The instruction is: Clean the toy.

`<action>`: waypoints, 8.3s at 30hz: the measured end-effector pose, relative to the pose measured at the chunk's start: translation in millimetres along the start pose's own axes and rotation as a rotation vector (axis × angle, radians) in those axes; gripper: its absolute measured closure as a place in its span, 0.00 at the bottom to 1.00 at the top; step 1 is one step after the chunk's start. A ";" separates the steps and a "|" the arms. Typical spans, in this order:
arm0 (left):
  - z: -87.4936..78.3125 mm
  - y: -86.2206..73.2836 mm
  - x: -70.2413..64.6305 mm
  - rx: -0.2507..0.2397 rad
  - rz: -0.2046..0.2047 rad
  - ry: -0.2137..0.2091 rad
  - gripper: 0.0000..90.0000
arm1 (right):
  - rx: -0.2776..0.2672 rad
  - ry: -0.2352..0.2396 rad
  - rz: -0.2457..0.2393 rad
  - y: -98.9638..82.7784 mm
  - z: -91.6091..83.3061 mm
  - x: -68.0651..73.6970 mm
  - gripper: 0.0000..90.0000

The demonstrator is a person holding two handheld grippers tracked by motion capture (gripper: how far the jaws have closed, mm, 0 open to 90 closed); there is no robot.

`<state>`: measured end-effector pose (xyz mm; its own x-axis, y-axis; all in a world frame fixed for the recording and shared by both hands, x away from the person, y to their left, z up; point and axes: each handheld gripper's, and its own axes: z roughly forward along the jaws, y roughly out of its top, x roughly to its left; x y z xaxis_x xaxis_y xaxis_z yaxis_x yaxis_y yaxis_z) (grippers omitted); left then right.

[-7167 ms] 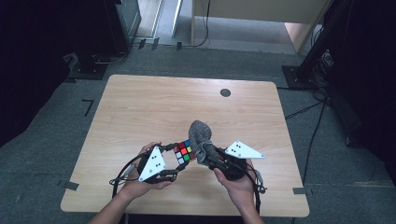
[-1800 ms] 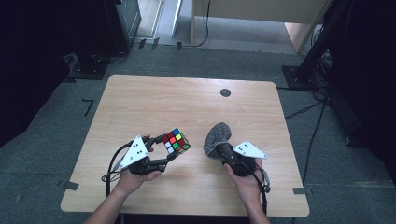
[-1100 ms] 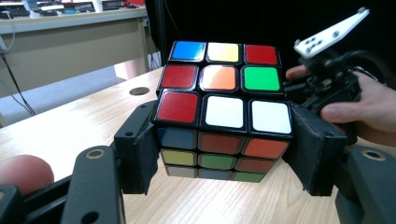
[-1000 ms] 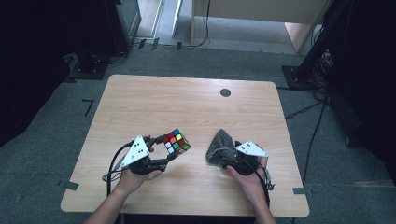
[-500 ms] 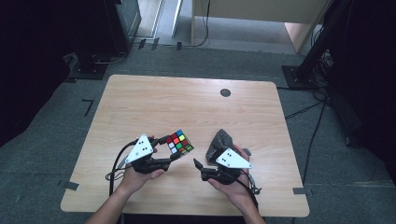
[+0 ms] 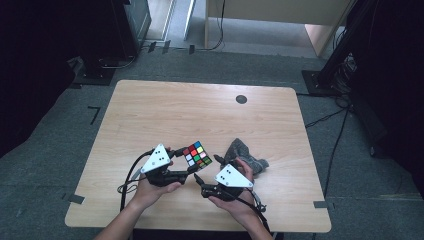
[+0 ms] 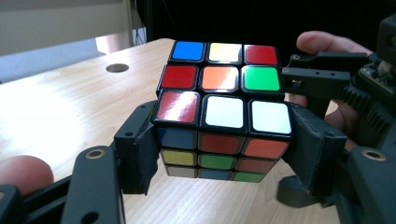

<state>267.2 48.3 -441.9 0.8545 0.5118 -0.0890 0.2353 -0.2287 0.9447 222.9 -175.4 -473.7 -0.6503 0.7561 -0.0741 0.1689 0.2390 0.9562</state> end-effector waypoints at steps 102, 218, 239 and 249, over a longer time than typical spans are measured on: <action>23.6 -38.2 -31.2 0.098 0.579 0.196 0.33 | 0.191 0.193 0.338 16.3 -7.8 -28.1 0.38; 9.0 -23.8 -10.1 0.069 0.285 0.077 0.37 | 0.071 -0.091 0.266 17.2 -36.4 -46.4 0.74; 12.8 -25.3 -11.9 0.090 0.293 0.077 0.37 | 0.031 -0.061 0.284 22.9 -39.3 -40.5 0.74; 9.6 -23.0 -11.5 0.066 0.271 0.041 0.37 | 0.029 -0.021 0.244 24.1 -35.6 -32.8 0.74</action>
<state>256.5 39.7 -465.7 0.8711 0.4576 0.1782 0.0316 -0.4145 0.9095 222.0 -216.1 -438.1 -0.5719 0.8061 0.1519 0.3403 0.0646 0.9381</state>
